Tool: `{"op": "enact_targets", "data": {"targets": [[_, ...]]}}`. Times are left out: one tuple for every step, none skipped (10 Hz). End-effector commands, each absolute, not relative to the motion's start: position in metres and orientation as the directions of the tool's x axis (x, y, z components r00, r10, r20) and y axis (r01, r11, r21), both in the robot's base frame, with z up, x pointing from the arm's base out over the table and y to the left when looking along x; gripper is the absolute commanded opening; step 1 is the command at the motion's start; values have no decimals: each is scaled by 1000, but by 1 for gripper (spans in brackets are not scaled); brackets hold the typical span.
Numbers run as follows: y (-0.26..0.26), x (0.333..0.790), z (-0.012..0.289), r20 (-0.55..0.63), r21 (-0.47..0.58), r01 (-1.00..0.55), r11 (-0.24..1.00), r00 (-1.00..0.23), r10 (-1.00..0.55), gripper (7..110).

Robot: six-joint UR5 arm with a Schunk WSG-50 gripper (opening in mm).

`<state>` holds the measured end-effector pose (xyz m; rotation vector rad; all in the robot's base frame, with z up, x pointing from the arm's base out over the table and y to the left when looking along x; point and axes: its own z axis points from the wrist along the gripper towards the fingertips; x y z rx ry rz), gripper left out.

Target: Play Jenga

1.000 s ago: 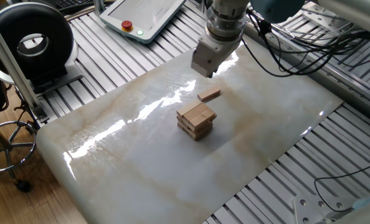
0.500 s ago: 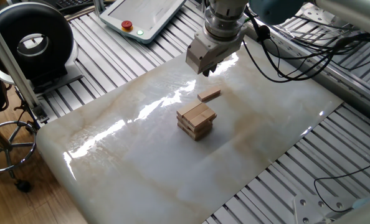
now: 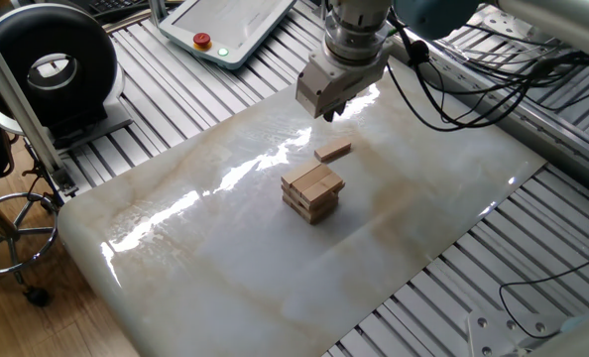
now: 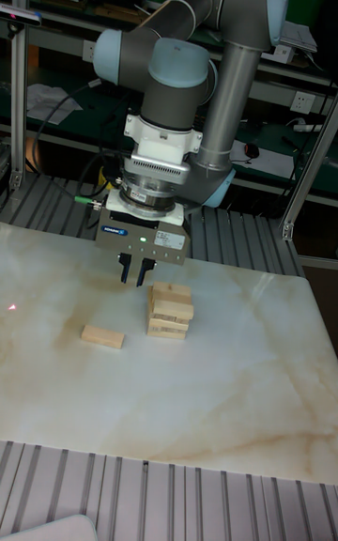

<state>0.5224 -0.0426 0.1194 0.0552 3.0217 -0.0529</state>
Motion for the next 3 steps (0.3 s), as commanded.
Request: {"op": "enact_targets", "data": {"targets": [[-44,524,119,-119,-32,35,999,-992,31,7],[-44,524,118,-117,-32,35,999,-993,31,7],[-45,525,117,-117,-33,33,999,-993,29,7]]}}
